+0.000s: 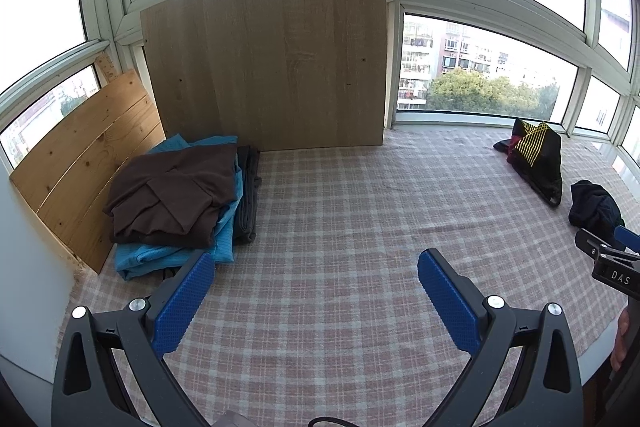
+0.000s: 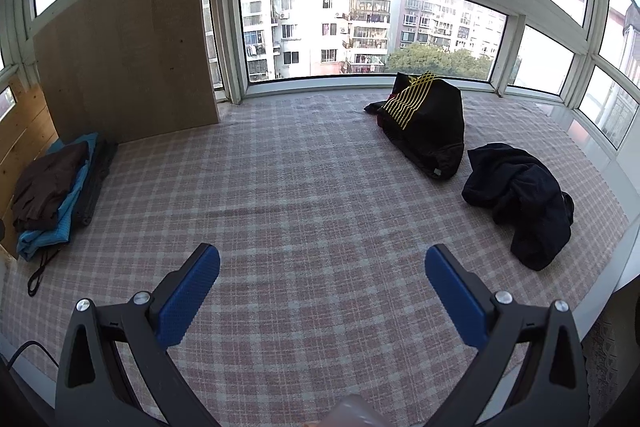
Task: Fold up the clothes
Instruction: 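Move both grippers toward the crumpled navy sweatshirt on the mat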
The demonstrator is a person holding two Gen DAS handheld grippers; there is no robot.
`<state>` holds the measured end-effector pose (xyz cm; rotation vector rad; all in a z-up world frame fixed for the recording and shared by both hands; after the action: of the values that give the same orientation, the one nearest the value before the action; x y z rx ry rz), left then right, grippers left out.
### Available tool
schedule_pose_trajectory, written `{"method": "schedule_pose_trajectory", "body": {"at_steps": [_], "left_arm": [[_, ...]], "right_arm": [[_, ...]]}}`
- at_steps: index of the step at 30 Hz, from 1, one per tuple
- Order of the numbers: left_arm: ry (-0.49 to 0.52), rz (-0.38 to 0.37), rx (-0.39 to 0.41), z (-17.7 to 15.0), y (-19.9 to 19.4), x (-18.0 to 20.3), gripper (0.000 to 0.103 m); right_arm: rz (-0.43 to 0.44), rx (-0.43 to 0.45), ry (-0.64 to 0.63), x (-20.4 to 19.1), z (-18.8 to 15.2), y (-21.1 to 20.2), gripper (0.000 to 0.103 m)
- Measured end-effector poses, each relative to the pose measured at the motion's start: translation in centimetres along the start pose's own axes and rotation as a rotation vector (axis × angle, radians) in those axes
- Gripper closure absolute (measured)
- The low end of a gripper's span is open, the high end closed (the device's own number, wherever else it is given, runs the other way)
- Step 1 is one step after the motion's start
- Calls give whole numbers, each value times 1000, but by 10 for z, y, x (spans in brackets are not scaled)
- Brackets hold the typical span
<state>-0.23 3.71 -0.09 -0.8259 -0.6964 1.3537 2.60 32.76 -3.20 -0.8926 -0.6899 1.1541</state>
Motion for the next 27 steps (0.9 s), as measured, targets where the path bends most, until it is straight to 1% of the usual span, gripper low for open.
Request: {"method": "schedule_pose_trajectory", "body": {"at_steps": [5, 11, 20, 27], "left_arm": [[41, -33, -5, 2, 0, 16, 1], [107, -77, -15, 5, 0, 43, 1], [201, -119, -18, 6, -6, 101, 1], [261, -146, -14, 10, -13, 157, 1]], "right_arm": [[-24, -9, 25, 11, -5, -5, 0], [-65, -27, 55, 29, -12, -10, 0], [-100, -34, 111, 70, -24, -19, 0], [-125, -31, 162, 119, -26, -23, 0]]}}
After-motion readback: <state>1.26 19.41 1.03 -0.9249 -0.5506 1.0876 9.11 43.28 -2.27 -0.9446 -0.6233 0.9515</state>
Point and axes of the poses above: each gripper's, at about its wrist camera, not at the fingertips, and y roughly the way its jaws point, x to its right, z to its top, the point moved 1 cm from there along y, roughly the way its jaws point, and after that the axes turned 15 degrees about -x, right-handed, at the moved point
